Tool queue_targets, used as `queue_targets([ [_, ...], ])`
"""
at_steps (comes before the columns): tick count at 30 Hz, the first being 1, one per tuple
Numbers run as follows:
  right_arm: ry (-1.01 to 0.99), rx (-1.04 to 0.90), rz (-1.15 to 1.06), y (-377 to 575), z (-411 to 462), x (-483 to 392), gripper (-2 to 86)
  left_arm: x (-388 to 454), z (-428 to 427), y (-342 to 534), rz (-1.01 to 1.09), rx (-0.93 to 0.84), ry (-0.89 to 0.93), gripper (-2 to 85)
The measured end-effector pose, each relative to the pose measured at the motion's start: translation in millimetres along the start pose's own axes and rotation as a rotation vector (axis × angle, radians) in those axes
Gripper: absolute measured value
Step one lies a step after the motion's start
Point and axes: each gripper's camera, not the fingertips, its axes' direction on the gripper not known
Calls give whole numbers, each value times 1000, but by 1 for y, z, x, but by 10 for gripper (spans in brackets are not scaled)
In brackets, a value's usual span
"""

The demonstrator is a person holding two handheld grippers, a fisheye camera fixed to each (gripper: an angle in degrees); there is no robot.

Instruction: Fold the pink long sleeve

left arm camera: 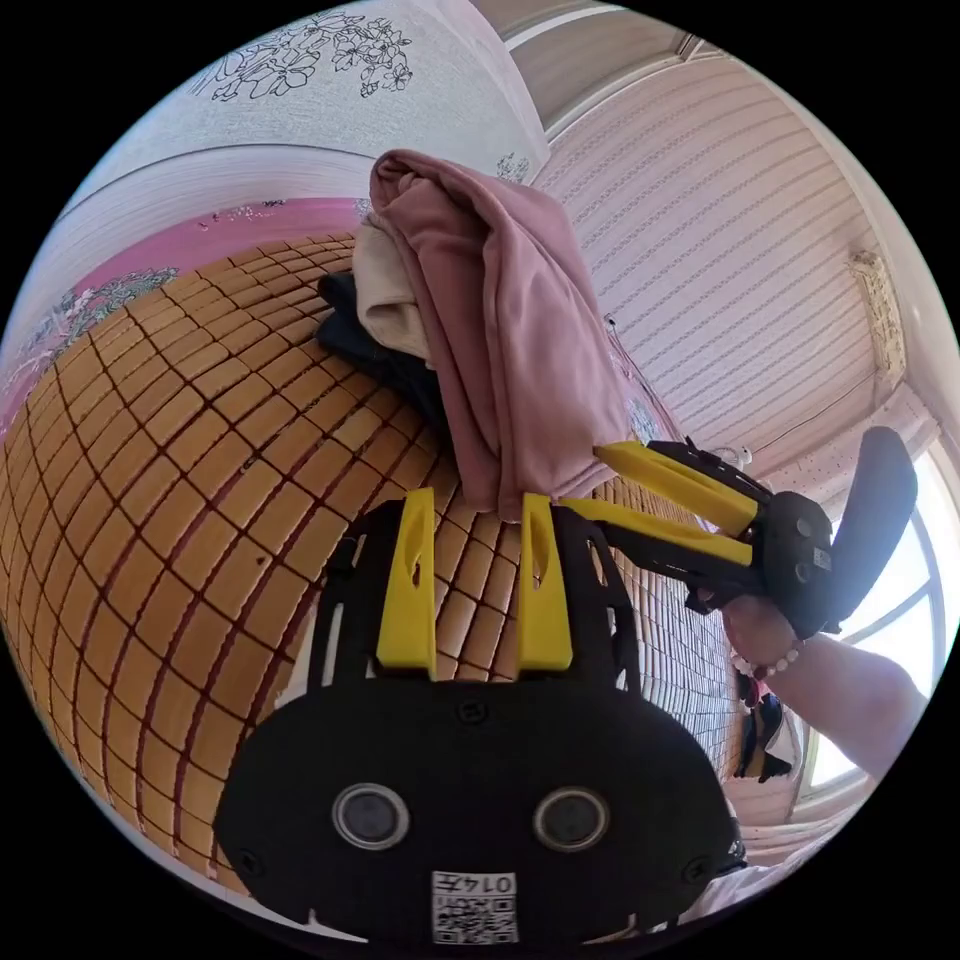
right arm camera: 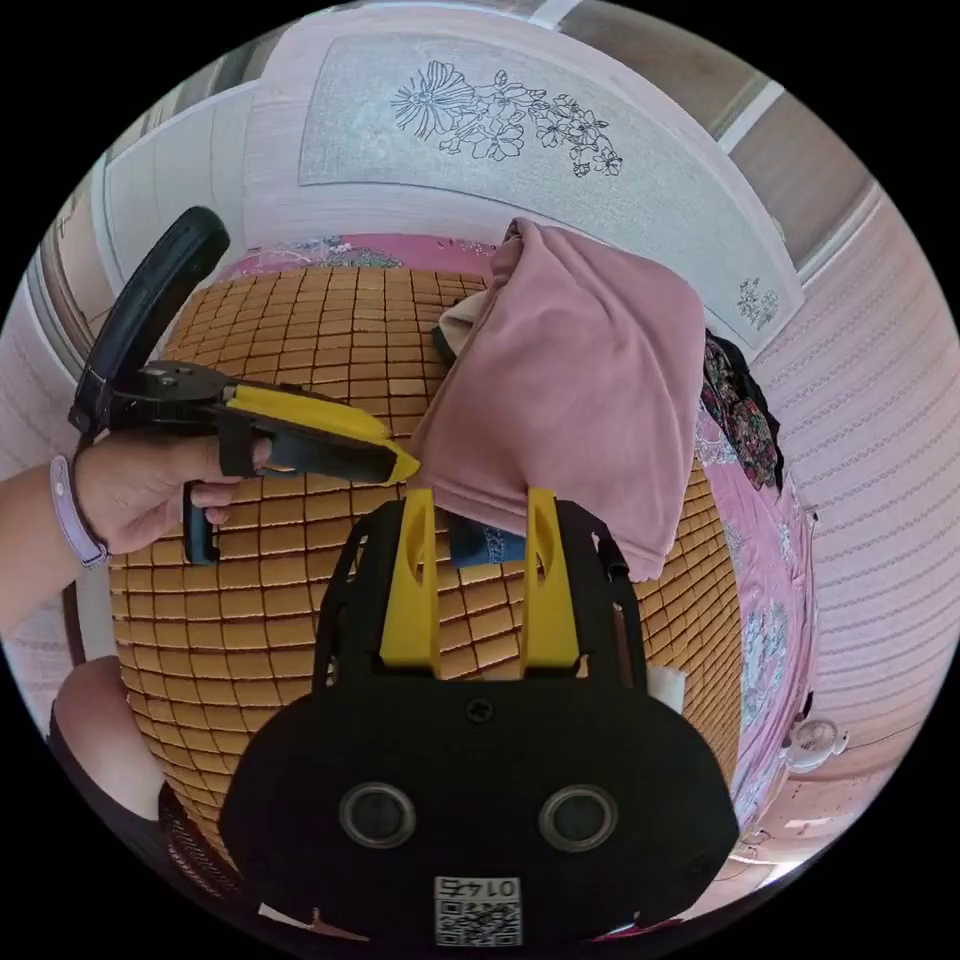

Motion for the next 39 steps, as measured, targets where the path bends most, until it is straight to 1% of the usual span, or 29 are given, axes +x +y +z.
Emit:
queue_targets([
  [2,21,-18,-96,-3,5,4,73,-1,14,-14,17,-35,53,82],
  [3,26,-34,-136,-4,4,11,50,-2,15,-16,5,-48,50,76],
  [4,20,-62,-158,-5,1,21,25,-1,14,-21,6,-74,50,66],
  [6,-46,-49,-154,-2,-14,42,7,6,4,-25,29,-85,60,43],
  [8,-84,9,-78,7,-38,72,1,25,-23,-35,119,-30,114,9],
  [9,-106,46,-7,14,-57,94,-1,32,-32,-38,136,-10,103,4],
  [11,-124,144,98,32,-97,130,-3,65,-68,-51,244,23,16,-6],
  [13,-190,259,261,76,-153,171,-5,92,-95,-51,353,58,-12,-8],
  [14,-194,286,303,92,-165,178,-5,103,-115,-43,398,97,45,-9],
  [15,-203,331,374,128,-187,184,-5,107,-125,-36,408,120,101,-9],
  [16,-202,374,440,171,-209,183,-4,111,-144,-16,421,147,228,-9],
  [17,-196,394,474,195,-219,179,-4,116,-159,12,441,142,340,-9],
  [18,-177,411,554,245,-236,168,-3,118,-165,28,449,137,374,-9],
  [19,-167,396,653,298,-246,152,-2,120,-172,67,449,123,412,-9],
  [20,-172,378,709,325,-247,143,-1,117,-171,108,408,88,426,-9],
  [21,-192,316,827,379,-243,121,0,114,-167,128,370,65,432,-9],
  [22,-233,196,948,431,-230,99,0,105,-153,166,262,-11,444,-9],
  [23,-266,118,1004,456,-223,87,0,98,-135,199,182,-127,463,-9],
  [24,-328,-21,1120,501,-211,63,1,95,-128,214,145,-173,448,-9],
  [25,-380,-75,1227,539,-209,38,1,90,-117,241,81,-230,400,-9],
  [27,-430,-51,1301,577,-219,6,4,83,-112,271,0,-253,443,-9],
  [28,-396,-31,1323,592,-229,-10,7,78,-114,283,-56,-238,498,-9],
  [30,-287,-19,1361,606,-242,-25,13,76,-121,291,-92,-213,510,-9],
  [31,-247,-10,1360,610,-246,-30,19,78,-126,292,-81,-214,473,-9],
  [33,-233,-4,1327,610,-246,-31,31,84,-129,290,-44,-241,423,-9],
  [39,-166,-95,1172,581,-211,-3,70,110,-137,286,65,-282,318,-9],
])
